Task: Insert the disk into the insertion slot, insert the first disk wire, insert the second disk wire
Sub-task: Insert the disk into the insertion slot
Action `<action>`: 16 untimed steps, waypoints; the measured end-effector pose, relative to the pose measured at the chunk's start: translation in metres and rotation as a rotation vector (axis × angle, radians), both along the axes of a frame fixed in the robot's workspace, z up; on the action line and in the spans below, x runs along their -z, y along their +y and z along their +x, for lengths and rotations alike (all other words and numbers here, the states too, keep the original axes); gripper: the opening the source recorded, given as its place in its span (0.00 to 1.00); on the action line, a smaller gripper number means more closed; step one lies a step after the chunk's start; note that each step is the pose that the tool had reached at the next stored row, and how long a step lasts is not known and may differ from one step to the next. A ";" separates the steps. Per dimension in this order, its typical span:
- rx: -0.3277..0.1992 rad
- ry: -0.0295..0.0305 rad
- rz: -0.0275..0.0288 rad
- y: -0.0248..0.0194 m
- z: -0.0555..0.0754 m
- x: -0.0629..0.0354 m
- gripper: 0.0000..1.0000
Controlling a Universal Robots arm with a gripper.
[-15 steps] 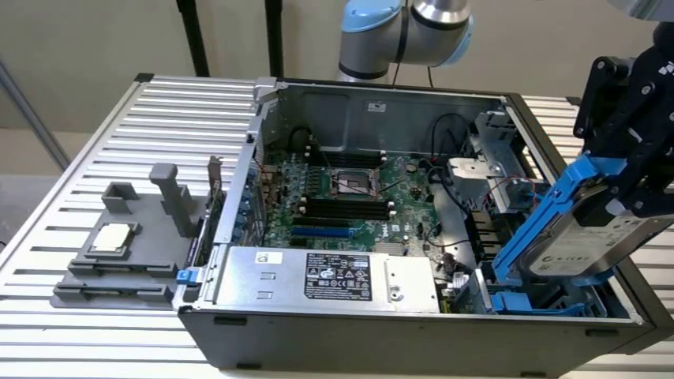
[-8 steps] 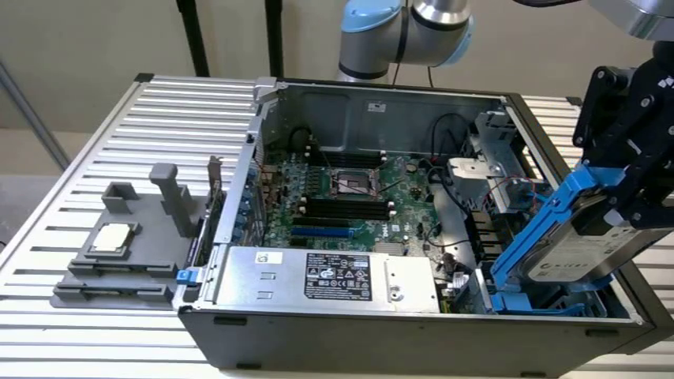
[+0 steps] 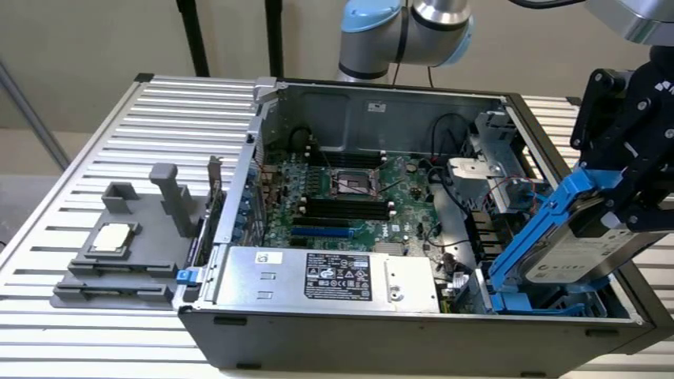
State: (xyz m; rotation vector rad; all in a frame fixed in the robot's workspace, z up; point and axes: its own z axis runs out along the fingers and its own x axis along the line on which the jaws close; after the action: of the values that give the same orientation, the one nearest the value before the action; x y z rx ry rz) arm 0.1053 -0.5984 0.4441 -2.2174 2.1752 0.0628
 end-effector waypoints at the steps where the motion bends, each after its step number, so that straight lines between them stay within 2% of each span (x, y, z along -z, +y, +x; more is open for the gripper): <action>1: 0.000 0.0000 0.0002 0.0000 -0.001 0.0002 0.32; 4: 0.000 0.0000 0.0023 0.0001 -0.001 0.0006 0.32; 8: -0.001 0.0000 0.0111 0.0001 -0.001 0.0022 0.32; 16: -0.001 0.0001 0.0170 0.0000 0.001 0.0058 0.32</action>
State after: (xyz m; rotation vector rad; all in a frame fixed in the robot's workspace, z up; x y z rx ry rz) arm 0.1067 -0.5984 0.4384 -2.2091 2.1659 0.0811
